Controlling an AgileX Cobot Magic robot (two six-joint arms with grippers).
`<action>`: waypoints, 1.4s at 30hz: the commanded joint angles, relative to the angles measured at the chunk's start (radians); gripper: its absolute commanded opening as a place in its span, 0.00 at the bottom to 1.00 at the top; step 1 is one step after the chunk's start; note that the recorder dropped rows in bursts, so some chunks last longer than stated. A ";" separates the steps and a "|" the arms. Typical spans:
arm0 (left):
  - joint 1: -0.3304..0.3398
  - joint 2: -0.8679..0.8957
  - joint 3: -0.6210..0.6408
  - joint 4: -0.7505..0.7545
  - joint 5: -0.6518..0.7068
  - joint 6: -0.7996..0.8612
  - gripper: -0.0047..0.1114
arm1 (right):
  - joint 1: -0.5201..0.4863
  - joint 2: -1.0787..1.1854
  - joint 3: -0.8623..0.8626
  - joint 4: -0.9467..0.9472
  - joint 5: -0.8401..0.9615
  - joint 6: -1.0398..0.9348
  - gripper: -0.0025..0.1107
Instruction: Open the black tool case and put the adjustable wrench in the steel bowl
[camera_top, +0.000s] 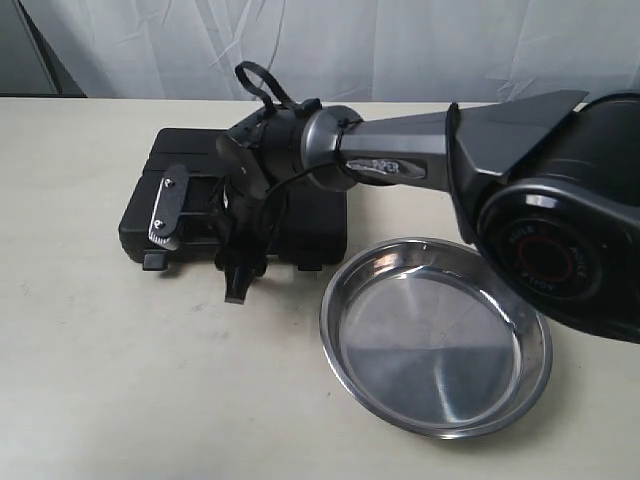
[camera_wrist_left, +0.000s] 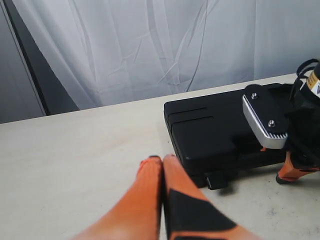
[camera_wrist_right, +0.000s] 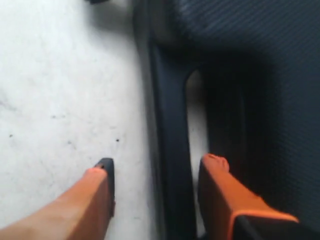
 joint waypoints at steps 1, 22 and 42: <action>-0.004 0.004 -0.002 -0.002 -0.006 -0.001 0.04 | 0.001 0.015 -0.005 -0.014 0.015 0.001 0.46; -0.004 0.004 -0.002 -0.002 -0.006 -0.001 0.04 | 0.001 -0.002 -0.066 0.021 0.077 0.022 0.21; -0.004 0.004 -0.002 -0.002 -0.006 -0.001 0.04 | 0.001 -0.094 -0.066 0.071 0.136 0.025 0.01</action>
